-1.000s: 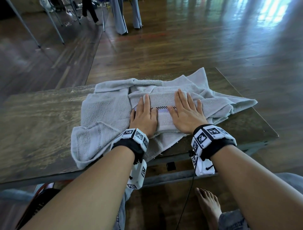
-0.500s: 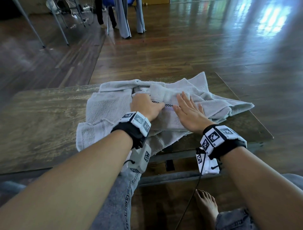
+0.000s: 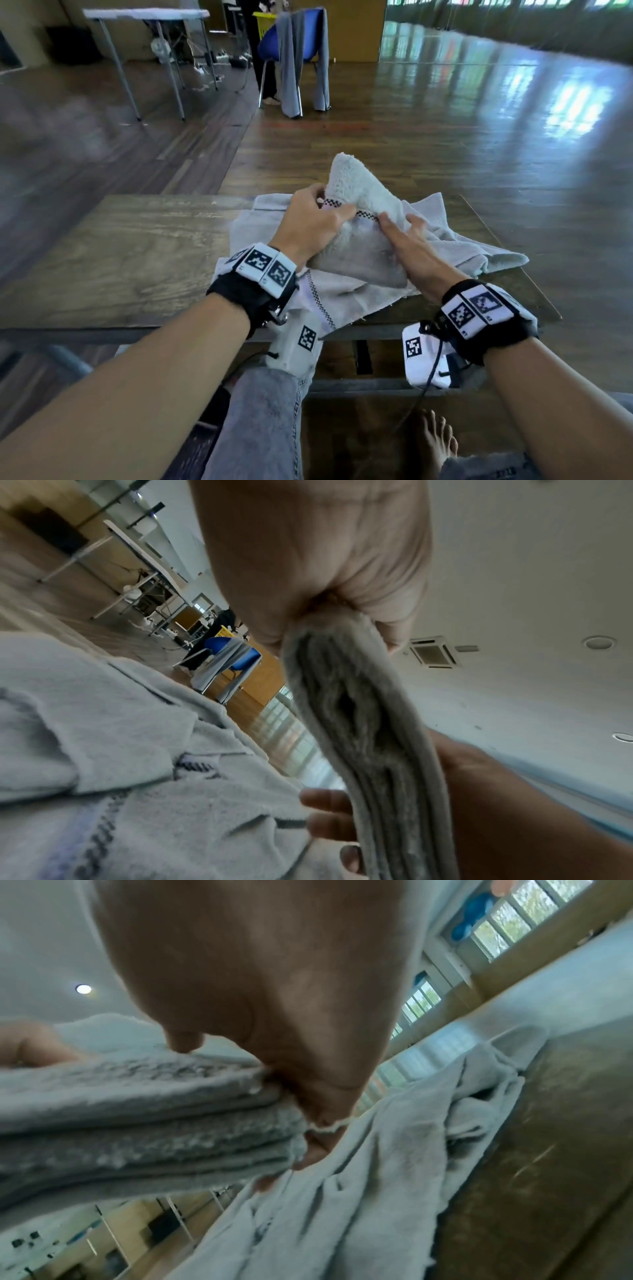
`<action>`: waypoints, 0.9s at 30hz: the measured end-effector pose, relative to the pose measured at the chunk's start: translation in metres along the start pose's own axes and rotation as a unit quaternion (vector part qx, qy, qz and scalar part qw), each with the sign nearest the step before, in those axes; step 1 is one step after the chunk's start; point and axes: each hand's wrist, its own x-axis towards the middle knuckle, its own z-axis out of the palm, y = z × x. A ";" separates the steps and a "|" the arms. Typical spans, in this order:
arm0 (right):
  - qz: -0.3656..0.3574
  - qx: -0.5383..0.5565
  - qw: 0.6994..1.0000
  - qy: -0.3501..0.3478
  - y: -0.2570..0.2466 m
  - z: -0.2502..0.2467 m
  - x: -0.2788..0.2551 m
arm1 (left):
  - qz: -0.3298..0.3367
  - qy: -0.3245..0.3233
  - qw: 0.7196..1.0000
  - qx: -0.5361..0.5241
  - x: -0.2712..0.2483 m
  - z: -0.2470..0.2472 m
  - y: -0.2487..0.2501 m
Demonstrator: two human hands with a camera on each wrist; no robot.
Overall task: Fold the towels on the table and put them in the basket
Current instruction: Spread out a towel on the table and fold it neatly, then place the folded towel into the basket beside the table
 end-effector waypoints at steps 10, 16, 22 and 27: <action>-0.173 -0.115 0.974 -0.087 -0.071 0.130 -0.038 | -0.028 0.176 0.984 -0.018 -0.068 -0.153 -0.050; -0.202 -0.181 0.936 -0.225 -0.064 0.261 -0.053 | -0.098 0.301 0.948 -0.018 -0.144 -0.251 -0.115; -0.153 -0.193 0.895 -0.372 0.002 0.381 -0.080 | -0.232 0.420 0.877 -0.014 -0.230 -0.301 -0.204; -0.076 -0.231 0.862 -0.444 0.083 0.436 -0.103 | -0.327 0.461 0.823 0.054 -0.295 -0.278 -0.272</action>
